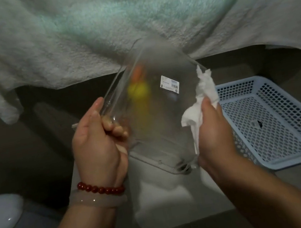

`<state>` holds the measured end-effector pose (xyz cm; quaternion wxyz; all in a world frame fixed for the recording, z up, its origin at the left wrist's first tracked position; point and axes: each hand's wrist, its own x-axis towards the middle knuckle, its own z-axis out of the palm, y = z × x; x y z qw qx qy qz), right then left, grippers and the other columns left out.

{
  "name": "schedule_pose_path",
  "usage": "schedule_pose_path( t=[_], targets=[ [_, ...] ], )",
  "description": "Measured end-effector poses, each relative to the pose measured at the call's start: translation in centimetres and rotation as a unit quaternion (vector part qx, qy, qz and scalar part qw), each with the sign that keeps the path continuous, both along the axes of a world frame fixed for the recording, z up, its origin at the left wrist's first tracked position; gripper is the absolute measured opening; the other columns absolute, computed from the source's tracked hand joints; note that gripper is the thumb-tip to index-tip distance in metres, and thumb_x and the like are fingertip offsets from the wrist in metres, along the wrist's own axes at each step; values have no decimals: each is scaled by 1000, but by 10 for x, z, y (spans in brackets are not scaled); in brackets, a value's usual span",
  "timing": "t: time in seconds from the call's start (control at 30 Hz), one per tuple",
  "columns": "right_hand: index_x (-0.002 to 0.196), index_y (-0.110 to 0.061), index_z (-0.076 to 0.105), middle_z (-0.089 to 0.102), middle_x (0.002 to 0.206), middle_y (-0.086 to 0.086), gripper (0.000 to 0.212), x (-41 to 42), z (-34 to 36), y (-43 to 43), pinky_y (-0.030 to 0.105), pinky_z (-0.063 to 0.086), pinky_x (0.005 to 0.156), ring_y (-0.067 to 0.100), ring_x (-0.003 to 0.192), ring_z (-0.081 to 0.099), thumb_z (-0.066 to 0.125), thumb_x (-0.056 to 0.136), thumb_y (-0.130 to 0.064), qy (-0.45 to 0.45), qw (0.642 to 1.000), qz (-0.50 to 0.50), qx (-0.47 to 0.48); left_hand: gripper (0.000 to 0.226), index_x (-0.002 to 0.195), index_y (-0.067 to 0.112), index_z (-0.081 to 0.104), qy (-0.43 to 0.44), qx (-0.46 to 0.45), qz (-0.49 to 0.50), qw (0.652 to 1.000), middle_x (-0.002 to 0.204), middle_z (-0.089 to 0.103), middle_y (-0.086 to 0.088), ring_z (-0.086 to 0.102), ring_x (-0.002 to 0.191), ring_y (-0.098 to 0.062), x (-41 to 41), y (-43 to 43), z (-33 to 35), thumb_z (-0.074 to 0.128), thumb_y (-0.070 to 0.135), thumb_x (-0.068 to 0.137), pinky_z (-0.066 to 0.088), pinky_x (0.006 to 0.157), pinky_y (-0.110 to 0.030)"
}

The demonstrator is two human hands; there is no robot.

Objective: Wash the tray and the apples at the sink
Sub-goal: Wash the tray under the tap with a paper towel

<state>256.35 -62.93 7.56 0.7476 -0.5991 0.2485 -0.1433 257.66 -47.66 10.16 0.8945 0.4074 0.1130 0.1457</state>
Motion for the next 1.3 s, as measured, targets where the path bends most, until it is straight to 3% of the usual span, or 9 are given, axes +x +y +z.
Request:
schedule_pose_path(
  t=[0.17,0.3,0.4,0.53,0.63,0.77,0.97,1.17,1.3],
  targets=[
    [138,-62,23,35,152,-17,46,-31,-20,28,38,36,110,5,132,43,41,99,-44,-55,990,93,-90,25,116,11,59,-13,13,19,1000,51,42,6,39,42,-3,8,-1,3,40,9,100,40,43,-18],
    [135,-35,49,57,134,-18,46,-56,-41,29,24,46,99,-1,118,55,43,91,-47,-88,977,171,-88,26,111,17,61,-39,116,44,992,51,42,6,41,43,-5,11,-3,9,38,10,102,41,45,-19],
    [111,-37,63,69,105,-18,24,-53,-37,-12,17,51,76,-2,91,65,45,97,-44,-76,993,81,-34,27,115,15,61,-44,139,34,989,50,42,6,40,44,-5,8,-4,11,38,9,102,41,45,-19],
    [105,-42,63,71,105,-2,36,-44,-19,-86,47,54,84,18,92,68,41,87,-65,32,993,-107,-28,28,117,11,60,-51,223,21,973,49,46,7,47,42,-4,-5,-12,13,36,8,102,46,45,-15],
    [120,-48,56,63,122,-2,32,-6,-20,-127,51,47,98,22,109,61,42,92,-55,34,981,-85,-172,30,114,14,63,-53,231,-5,972,49,44,3,45,40,-6,-8,-19,10,36,10,102,45,43,-17],
    [146,-29,39,36,153,-3,46,61,-52,-164,40,29,115,16,139,36,38,101,-38,21,905,71,-419,30,107,21,66,-35,219,-27,975,51,44,1,43,40,-8,-9,-25,5,38,12,102,44,44,-23],
    [155,-29,8,12,160,18,73,94,-120,-173,48,20,117,37,145,17,41,96,-54,275,762,270,-521,31,105,21,68,-36,221,-29,974,51,42,0,41,39,-10,-8,-33,2,38,11,101,41,42,-22],
    [155,-32,3,6,161,16,88,87,-111,-174,47,14,118,35,148,7,50,88,-62,252,796,250,-490,30,106,21,67,-33,231,-28,972,50,44,2,43,39,-8,-10,-32,-1,38,12,102,43,42,-20],
    [151,-22,27,28,156,13,62,70,-76,-173,45,22,115,31,143,27,43,98,-49,181,850,144,-474,30,108,19,66,-49,239,-47,969,50,45,2,44,40,-8,-11,-32,-1,38,11,101,45,42,-21]
  ],
)
